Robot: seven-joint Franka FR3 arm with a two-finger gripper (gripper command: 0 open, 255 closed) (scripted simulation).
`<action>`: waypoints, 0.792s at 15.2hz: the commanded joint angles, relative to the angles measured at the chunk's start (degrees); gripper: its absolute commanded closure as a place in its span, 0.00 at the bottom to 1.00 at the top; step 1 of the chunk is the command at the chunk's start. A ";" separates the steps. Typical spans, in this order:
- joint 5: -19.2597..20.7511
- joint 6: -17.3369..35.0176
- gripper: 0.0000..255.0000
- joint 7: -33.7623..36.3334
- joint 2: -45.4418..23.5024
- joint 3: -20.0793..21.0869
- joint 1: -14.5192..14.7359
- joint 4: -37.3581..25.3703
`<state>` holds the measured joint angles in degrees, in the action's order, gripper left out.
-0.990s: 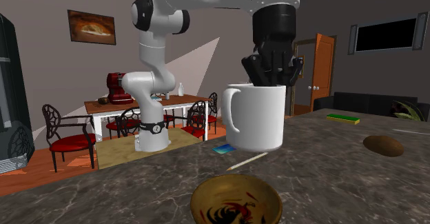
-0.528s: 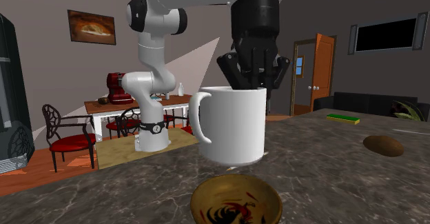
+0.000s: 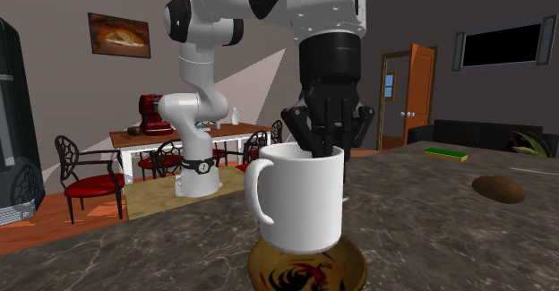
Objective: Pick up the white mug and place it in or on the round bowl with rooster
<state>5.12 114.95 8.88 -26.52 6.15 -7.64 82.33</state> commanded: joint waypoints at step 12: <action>0.31 5.26 1.00 0.42 -1.21 -0.12 0.03 4.01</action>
<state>5.43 120.18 9.30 -27.74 6.03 -7.61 86.34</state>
